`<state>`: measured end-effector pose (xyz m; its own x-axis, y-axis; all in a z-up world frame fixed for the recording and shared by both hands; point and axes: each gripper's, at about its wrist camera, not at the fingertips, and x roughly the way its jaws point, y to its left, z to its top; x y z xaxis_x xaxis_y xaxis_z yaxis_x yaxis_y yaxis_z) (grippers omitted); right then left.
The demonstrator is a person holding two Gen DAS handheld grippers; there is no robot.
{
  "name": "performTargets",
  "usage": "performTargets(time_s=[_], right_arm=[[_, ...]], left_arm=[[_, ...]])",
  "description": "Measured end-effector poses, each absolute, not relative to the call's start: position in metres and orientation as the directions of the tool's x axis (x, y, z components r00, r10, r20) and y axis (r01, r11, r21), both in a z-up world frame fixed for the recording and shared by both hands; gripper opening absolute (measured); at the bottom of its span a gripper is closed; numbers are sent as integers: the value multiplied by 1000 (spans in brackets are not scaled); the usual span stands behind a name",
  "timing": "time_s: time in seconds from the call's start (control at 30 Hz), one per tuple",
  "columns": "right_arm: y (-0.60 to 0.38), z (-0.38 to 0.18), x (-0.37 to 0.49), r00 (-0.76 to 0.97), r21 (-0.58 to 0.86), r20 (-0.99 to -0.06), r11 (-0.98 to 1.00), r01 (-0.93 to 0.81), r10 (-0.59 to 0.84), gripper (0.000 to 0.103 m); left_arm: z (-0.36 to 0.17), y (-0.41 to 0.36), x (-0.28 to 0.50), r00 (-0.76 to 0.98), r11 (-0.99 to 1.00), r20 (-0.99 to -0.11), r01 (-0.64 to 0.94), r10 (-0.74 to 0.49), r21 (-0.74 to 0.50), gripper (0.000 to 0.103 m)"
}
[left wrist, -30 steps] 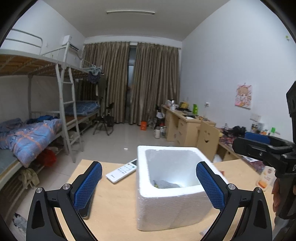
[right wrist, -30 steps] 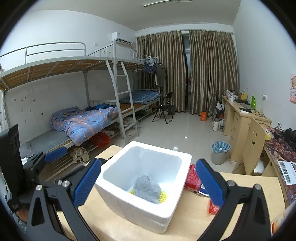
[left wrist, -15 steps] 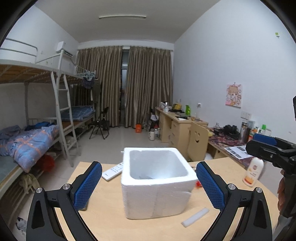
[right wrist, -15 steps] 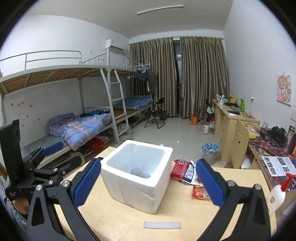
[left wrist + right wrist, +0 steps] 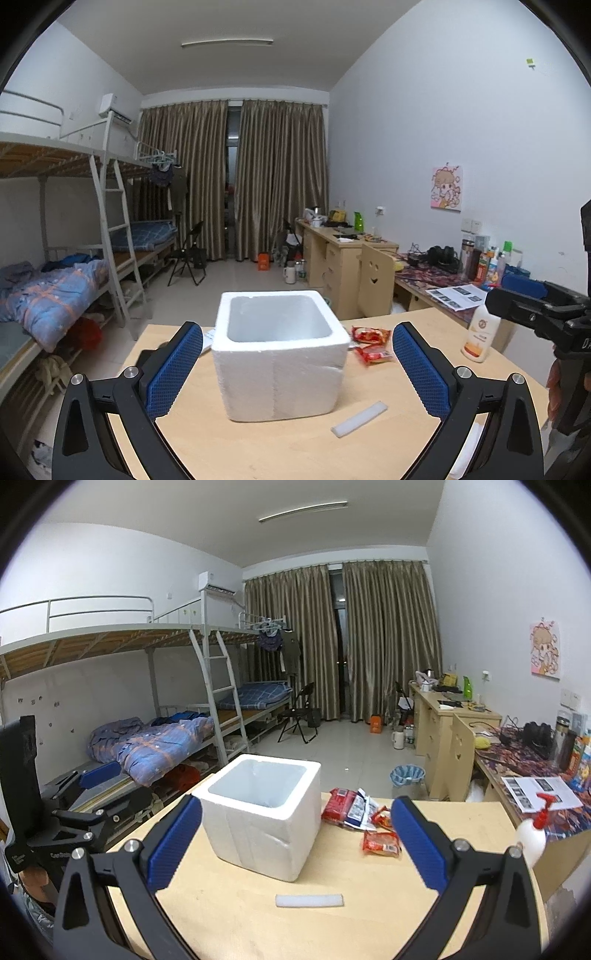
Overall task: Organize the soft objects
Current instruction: 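Withdraw both grippers from the foam box back toward the table, then move the left gripper to the white foam strip while the right gripper approaches the white tissues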
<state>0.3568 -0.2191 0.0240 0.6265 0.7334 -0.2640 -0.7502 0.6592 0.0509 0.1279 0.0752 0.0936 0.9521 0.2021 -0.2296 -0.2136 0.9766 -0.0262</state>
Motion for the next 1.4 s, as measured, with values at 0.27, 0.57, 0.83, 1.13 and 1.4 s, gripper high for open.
performTargets(time_s=[0.27, 0.57, 0.83, 1.13, 1.4], right_arm=[[-244, 5, 342, 651, 65, -243, 681, -729, 719, 103], [-265, -31, 322, 702, 59, -240, 732, -678, 670, 103], [-281, -71, 320, 752, 71, -305, 801, -594, 585, 103], [-284, -99, 313, 762, 73, -360, 830, -552, 538, 103], [-291, -120, 324, 760, 105, -429, 862, -496, 489, 103]], left_arm=[[78, 55, 107, 966, 982, -189, -186, 177, -35, 103], [42, 36, 98, 978, 994, -181, -110, 104, -22, 103], [9, 26, 98, 977, 998, -210, -49, 43, -25, 103], [-20, 16, 114, 956, 1000, -293, -13, 11, -6, 103], [-35, 16, 134, 927, 1000, -374, 27, -20, 14, 103]])
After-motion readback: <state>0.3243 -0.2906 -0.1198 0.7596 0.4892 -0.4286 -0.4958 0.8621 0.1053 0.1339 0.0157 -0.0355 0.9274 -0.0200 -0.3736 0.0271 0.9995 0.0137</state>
